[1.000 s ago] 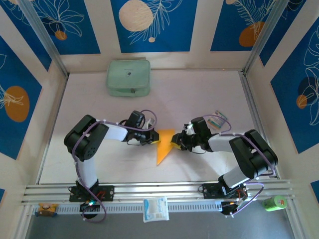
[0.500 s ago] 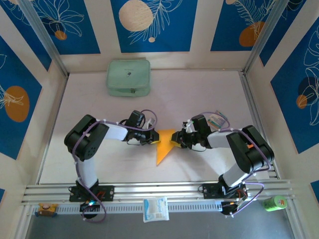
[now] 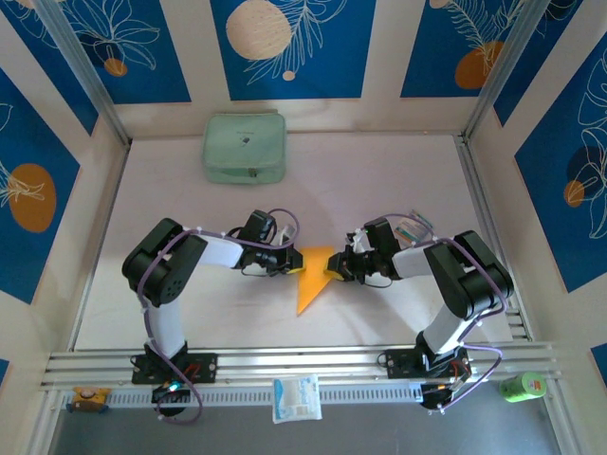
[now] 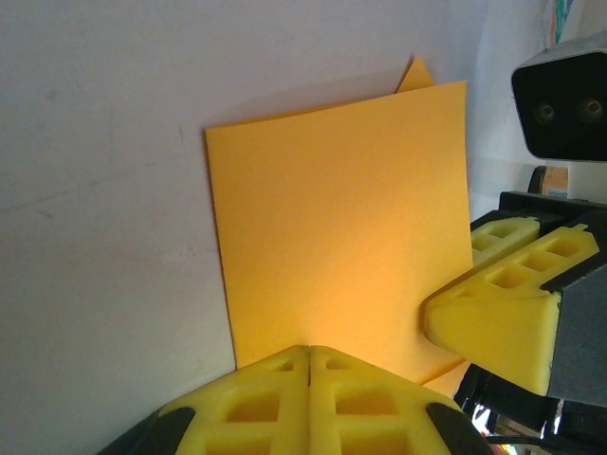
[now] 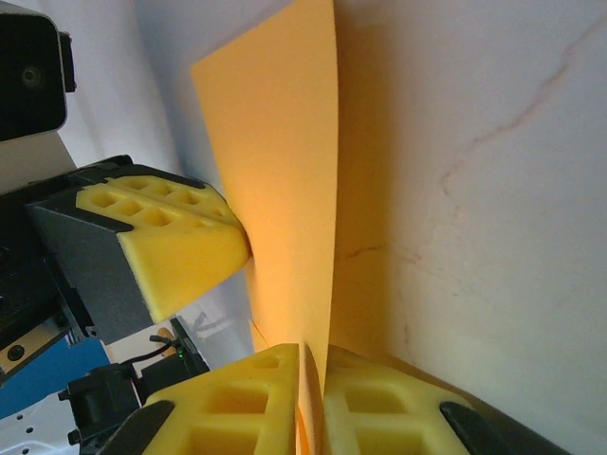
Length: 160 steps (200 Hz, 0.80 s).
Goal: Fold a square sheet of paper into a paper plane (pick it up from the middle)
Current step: Fold the wing for the fifth time at the center of the table.
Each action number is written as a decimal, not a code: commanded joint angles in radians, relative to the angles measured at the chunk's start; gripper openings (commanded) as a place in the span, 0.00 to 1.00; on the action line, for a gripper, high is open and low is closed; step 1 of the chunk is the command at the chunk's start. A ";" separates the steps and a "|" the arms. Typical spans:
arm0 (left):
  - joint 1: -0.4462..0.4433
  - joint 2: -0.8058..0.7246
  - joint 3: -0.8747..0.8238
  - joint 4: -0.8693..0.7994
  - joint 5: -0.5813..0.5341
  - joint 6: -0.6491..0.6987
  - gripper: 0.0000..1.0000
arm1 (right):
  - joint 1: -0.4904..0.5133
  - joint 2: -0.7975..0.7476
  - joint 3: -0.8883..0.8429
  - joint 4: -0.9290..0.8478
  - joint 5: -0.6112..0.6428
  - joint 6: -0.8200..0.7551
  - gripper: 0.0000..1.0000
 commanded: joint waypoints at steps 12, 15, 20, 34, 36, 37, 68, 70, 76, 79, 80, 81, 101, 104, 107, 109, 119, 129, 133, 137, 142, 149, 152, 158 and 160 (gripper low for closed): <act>-0.007 -0.058 0.000 -0.050 -0.049 0.044 0.10 | -0.002 -0.015 -0.001 0.007 -0.018 0.009 0.08; -0.008 -0.065 -0.001 -0.052 -0.051 0.045 0.12 | -0.003 -0.017 -0.004 0.006 -0.016 0.013 0.08; -0.008 -0.078 -0.002 -0.056 -0.057 0.050 0.14 | -0.003 -0.022 -0.006 0.007 -0.011 0.020 0.07; -0.010 -0.118 -0.006 -0.070 -0.076 0.074 0.20 | -0.002 -0.033 -0.012 0.010 0.004 0.054 0.06; -0.011 -0.125 -0.006 -0.073 -0.080 0.078 0.21 | -0.002 -0.036 -0.014 0.010 0.007 0.060 0.05; -0.011 -0.127 -0.006 -0.074 -0.081 0.080 0.22 | -0.001 -0.037 -0.014 0.009 0.009 0.063 0.05; -0.054 -0.214 -0.028 -0.119 -0.165 0.183 0.28 | 0.030 -0.117 -0.063 -0.021 0.173 0.241 0.04; -0.060 -0.221 -0.029 -0.124 -0.172 0.193 0.28 | 0.032 -0.122 -0.063 -0.026 0.183 0.250 0.04; -0.079 -0.237 -0.028 -0.149 -0.199 0.224 0.29 | 0.040 -0.139 -0.066 -0.041 0.208 0.273 0.04; -0.089 -0.245 -0.028 -0.163 -0.215 0.242 0.30 | 0.044 -0.147 -0.067 -0.045 0.220 0.284 0.04; -0.093 -0.247 -0.028 -0.169 -0.220 0.248 0.30 | 0.046 -0.150 -0.068 -0.047 0.224 0.287 0.04; -0.097 -0.250 -0.028 -0.174 -0.226 0.254 0.30 | 0.047 -0.151 -0.068 -0.048 0.227 0.290 0.04; -0.173 -0.298 -0.027 -0.254 -0.342 0.353 0.34 | 0.072 -0.191 -0.062 -0.093 0.288 0.338 0.04; -0.184 -0.303 -0.029 -0.261 -0.354 0.364 0.35 | 0.074 -0.195 -0.060 -0.097 0.293 0.343 0.04; -0.194 -0.309 -0.030 -0.266 -0.367 0.375 0.36 | 0.076 -0.198 -0.060 -0.103 0.298 0.349 0.04; -0.202 -0.311 -0.032 -0.269 -0.376 0.382 0.36 | 0.076 -0.200 -0.059 -0.106 0.301 0.353 0.03; -0.237 -0.326 -0.038 -0.284 -0.417 0.412 0.37 | 0.077 -0.208 -0.059 -0.122 0.314 0.374 0.03; -0.275 -0.337 -0.041 -0.300 -0.464 0.444 0.39 | 0.077 -0.214 -0.062 -0.124 0.321 0.388 0.03; -0.290 -0.339 -0.043 -0.306 -0.482 0.455 0.39 | 0.077 -0.216 -0.062 -0.123 0.323 0.391 0.03; -0.304 -0.341 -0.045 -0.309 -0.500 0.465 0.40 | 0.078 -0.217 -0.060 -0.123 0.321 0.394 0.03; -0.320 -0.341 -0.047 -0.311 -0.519 0.476 0.41 | 0.078 -0.218 -0.058 -0.123 0.318 0.396 0.03; -0.342 -0.339 -0.049 -0.313 -0.551 0.487 0.42 | 0.078 -0.216 -0.054 -0.122 0.310 0.395 0.03; -0.352 -0.337 -0.049 -0.314 -0.563 0.492 0.42 | 0.079 -0.216 -0.052 -0.123 0.307 0.395 0.03; -0.372 -0.332 -0.046 -0.318 -0.586 0.502 0.42 | 0.080 -0.215 -0.047 -0.125 0.304 0.395 0.03; -0.378 -0.331 -0.045 -0.319 -0.593 0.506 0.42 | 0.080 -0.214 -0.046 -0.126 0.304 0.395 0.03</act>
